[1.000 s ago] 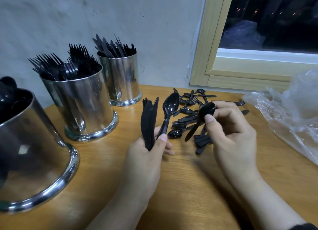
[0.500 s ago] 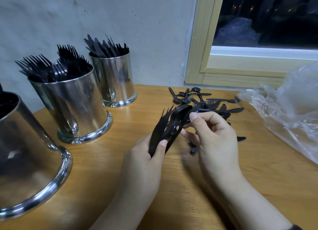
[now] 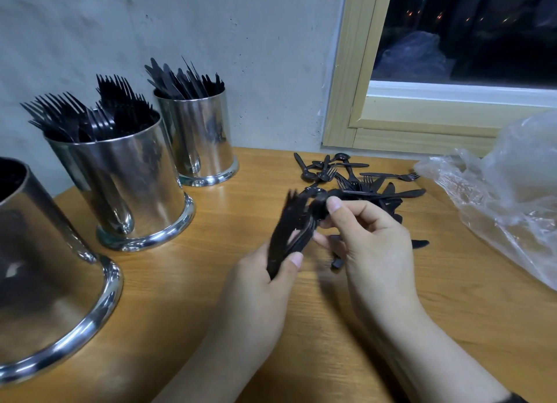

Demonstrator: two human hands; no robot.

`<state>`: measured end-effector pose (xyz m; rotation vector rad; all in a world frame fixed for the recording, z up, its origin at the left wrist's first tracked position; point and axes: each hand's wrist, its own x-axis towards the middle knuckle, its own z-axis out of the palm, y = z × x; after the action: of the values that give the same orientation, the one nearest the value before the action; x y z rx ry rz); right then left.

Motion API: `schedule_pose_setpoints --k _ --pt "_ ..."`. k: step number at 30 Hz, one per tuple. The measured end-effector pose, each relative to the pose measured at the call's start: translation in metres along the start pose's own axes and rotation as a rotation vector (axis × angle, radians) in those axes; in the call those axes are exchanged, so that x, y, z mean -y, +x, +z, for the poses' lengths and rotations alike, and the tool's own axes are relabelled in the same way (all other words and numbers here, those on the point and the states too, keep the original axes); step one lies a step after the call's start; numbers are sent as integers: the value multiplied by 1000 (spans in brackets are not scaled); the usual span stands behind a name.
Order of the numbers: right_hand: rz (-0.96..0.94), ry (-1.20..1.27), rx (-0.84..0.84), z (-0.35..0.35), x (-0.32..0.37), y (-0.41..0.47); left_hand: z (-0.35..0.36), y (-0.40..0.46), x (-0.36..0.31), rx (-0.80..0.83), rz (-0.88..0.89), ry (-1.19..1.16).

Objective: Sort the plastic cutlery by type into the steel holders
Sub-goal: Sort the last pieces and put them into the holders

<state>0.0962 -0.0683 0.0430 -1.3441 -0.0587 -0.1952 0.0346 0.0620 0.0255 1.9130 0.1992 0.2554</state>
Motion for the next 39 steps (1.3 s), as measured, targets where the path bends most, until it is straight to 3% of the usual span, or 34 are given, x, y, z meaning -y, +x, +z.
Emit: schedule_pose_setpoints --k 2,4,8,10,13,19,24,26,31,39 --pt "-24 -88 -18 -6 -3 5 -3 3 4 -58 -56 -107" --pt "-132 -353 3 -14 -10 13 -7 6 7 -128 -107 -188" --pt "-328 -987 326 -20 -23 32 -12 13 12 -229 -153 -296" --pt "-368 -1169 453 -15 -32 38 -12 14 13 -234 -158 -311" --pt "-396 -1265 495 -5 -41 43 -12 14 12 -224 -156 -300" --pt "-533 -1200 415 -2 -46 44 -13 13 12 -220 -149 -295" --pt "-751 -613 98 0 -9 30 -14 12 5 -233 -126 -293" --pt "-668 -413 53 3 1 22 -14 11 3 -231 -107 -271" --pt "-173 -51 66 17 -6 7 -11 7 2 -212 -68 -186" --pt "-87 -61 13 31 -9 -7 -6 3 -6 -135 -49 -66"
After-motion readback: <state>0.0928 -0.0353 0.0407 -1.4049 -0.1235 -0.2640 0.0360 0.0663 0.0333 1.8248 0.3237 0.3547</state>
